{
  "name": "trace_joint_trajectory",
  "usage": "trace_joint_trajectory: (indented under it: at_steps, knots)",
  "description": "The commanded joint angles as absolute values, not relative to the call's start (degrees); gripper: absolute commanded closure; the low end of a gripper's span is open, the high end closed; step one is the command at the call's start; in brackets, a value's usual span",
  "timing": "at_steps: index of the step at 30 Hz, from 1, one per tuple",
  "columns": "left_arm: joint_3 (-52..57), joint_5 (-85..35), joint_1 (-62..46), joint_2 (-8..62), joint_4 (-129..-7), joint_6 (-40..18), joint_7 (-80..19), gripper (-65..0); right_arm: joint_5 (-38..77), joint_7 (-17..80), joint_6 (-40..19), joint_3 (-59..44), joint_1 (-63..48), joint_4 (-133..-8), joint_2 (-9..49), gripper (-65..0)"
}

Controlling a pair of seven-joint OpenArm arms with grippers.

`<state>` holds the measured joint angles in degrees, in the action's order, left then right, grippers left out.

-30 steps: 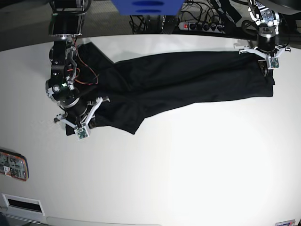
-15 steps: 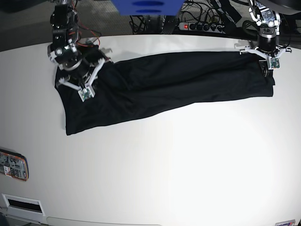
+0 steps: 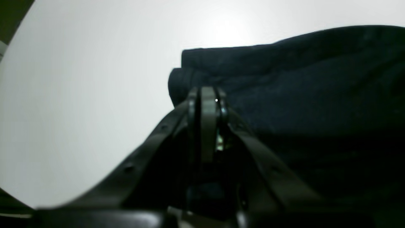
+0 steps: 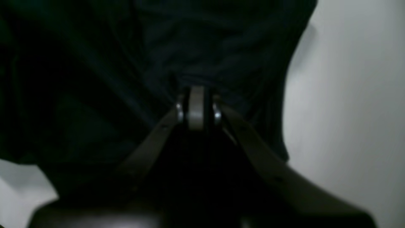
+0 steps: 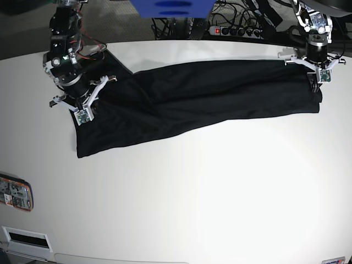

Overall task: Fold the T-shirt properly
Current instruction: 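Drag the hem corner with the right gripper toward the robot base, then pull both shirt ends apart with both grippers to straighten the strip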

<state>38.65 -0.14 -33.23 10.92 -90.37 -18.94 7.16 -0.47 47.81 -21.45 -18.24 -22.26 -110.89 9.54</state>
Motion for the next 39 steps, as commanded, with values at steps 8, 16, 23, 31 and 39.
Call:
trace_joint_trajectory:
  at_steps: [8,16,23,31,39]
  knots:
    - [45.8,-0.6,-31.8,11.6,-91.4,-18.5,8.5,-2.1,-0.2,47.3,-21.2,-18.8,-22.5,-112.0,9.9,0.0]
    - [45.8,-0.4,-31.8,11.6,-91.4,-18.6,8.5,-2.1,-0.2,47.3,-21.2,-18.7,-22.4,-111.9,9.9,0.0]
    - [45.0,-0.7,-31.8,11.5,-91.4,-18.6,8.5,-2.6,-0.2,47.2,-21.2,-18.3,-22.4,-111.9,9.9,0.0]
    - [41.1,-0.9,-32.0,9.2,-97.9,-18.6,8.0,-2.1,-0.2,47.0,-21.2,-18.9,-22.5,-112.7,9.9,-20.2]
    - [32.8,-0.9,-27.8,7.2,-102.3,-18.6,-4.5,-2.1,-0.2,44.2,-21.0,-21.7,-18.7,-113.4,8.5,-20.5]
